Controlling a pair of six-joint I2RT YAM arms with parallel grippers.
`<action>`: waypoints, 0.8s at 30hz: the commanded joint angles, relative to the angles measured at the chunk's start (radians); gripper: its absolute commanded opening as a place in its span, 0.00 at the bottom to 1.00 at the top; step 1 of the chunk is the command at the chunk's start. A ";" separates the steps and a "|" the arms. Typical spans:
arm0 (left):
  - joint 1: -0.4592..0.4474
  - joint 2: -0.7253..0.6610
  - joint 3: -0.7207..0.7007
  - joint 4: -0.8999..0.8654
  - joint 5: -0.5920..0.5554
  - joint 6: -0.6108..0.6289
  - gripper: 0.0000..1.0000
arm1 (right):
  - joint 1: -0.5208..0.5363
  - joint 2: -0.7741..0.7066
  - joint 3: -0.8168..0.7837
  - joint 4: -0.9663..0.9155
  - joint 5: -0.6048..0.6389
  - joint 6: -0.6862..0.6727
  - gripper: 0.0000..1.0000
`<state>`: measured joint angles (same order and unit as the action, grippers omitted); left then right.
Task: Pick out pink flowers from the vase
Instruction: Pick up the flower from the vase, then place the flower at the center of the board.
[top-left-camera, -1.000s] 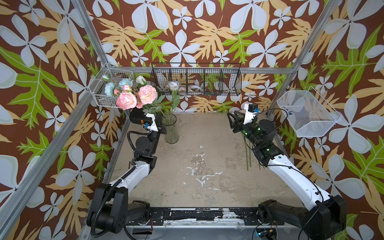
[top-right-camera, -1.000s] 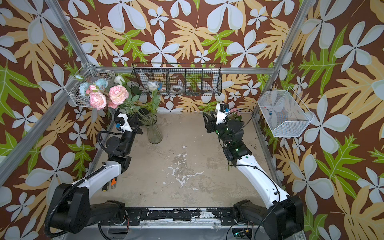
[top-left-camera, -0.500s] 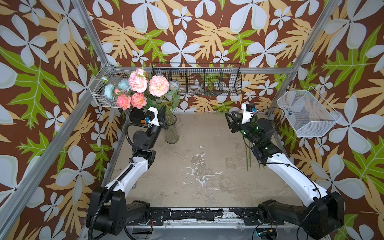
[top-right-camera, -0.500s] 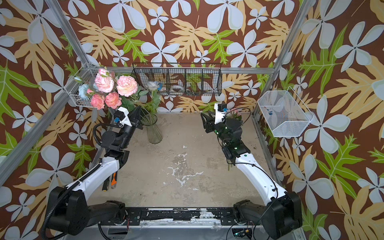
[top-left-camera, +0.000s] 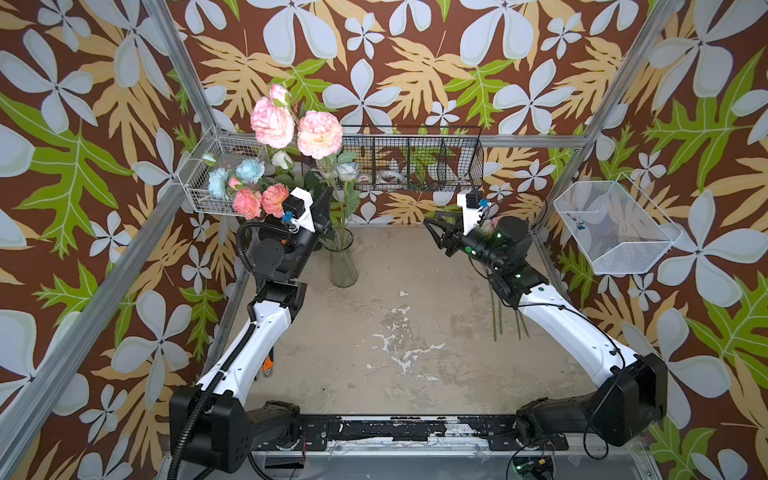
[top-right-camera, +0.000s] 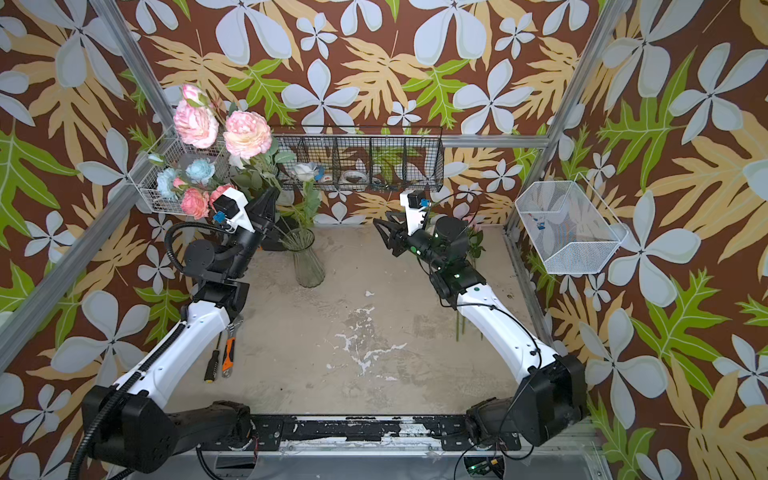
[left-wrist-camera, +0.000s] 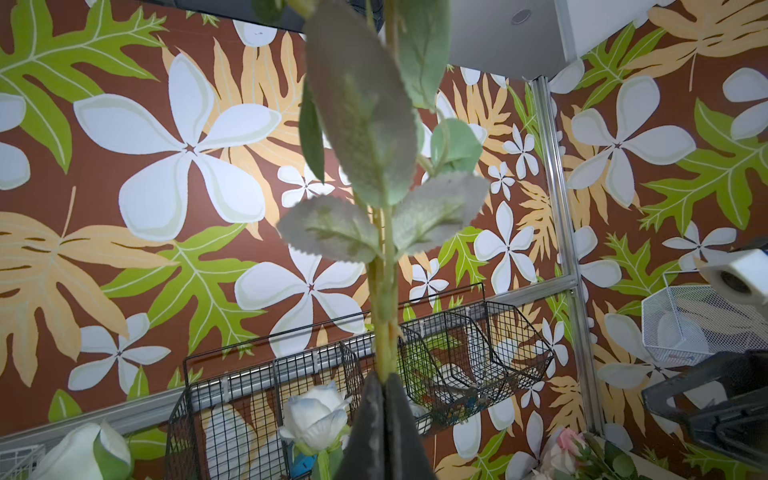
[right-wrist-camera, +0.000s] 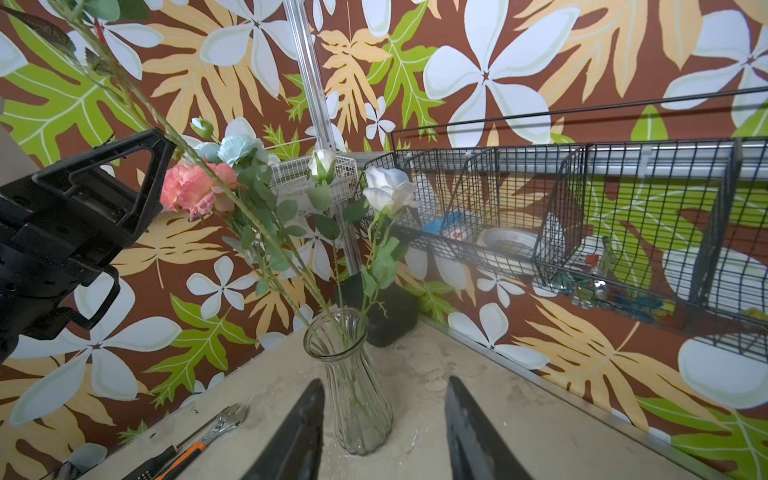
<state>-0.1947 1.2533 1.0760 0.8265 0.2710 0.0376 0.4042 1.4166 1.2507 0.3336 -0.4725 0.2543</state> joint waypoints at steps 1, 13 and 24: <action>0.002 0.002 0.066 -0.077 0.051 -0.018 0.00 | 0.009 0.021 0.065 -0.032 -0.036 0.016 0.47; 0.001 0.063 0.295 -0.211 0.135 -0.073 0.00 | 0.014 0.098 0.238 -0.040 -0.209 0.024 0.47; -0.015 0.074 0.434 -0.345 0.270 -0.126 0.00 | 0.035 0.124 0.321 -0.036 -0.298 -0.061 0.49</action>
<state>-0.2005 1.3308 1.4975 0.5297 0.4824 -0.0692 0.4324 1.5532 1.5772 0.2749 -0.7300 0.2283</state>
